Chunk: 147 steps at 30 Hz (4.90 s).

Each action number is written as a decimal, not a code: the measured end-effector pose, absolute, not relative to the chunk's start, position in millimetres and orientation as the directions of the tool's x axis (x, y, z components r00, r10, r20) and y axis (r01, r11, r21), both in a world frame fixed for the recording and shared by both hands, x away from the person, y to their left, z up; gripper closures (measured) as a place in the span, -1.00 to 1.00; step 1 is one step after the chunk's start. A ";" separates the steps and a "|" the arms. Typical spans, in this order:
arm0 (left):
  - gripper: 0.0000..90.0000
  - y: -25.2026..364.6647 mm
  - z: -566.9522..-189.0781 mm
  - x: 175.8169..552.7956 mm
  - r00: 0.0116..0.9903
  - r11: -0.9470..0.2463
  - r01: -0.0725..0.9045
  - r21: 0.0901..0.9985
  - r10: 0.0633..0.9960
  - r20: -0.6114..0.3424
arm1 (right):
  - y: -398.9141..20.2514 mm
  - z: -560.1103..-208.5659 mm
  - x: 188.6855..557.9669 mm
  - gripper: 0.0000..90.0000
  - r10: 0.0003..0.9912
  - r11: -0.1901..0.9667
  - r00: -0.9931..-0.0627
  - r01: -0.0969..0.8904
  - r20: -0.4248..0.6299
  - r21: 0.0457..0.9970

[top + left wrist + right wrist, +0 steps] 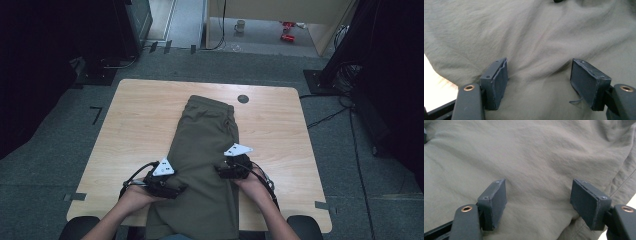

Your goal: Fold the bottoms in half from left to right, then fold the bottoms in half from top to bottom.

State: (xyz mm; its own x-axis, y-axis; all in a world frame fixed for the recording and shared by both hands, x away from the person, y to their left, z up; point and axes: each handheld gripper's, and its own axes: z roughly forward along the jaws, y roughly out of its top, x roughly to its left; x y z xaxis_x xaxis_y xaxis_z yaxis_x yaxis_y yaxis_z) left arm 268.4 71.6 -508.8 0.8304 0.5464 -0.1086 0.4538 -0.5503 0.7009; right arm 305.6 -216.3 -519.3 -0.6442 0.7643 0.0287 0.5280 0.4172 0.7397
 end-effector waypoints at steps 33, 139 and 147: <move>-0.20 90.1 -489.7 335.9 0.759 -0.449 0.505 0.738 0.637 -0.132 | -241.1 -497.5 352.1 -0.26 0.827 0.295 -0.550 0.598 0.113 0.745; 0.37 48.7 -510.4 489.3 0.748 -0.471 0.513 0.717 0.655 -0.105 | -228.4 -520.8 481.4 0.44 0.890 0.246 -0.452 0.590 0.062 0.769; 0.71 48.0 -507.6 488.6 0.749 -0.484 0.532 0.695 0.652 -0.118 | -227.3 -518.4 482.4 0.73 0.889 0.224 -0.447 0.619 0.103 0.753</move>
State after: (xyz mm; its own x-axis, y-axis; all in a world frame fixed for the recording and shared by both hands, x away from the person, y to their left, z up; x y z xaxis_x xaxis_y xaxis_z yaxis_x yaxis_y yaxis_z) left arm 488.6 48.0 -507.6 0.7488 0.6521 -0.1184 0.5317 -0.4844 0.6948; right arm 482.4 -227.3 -518.4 -0.4468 0.8887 0.1028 0.6191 0.2242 0.7526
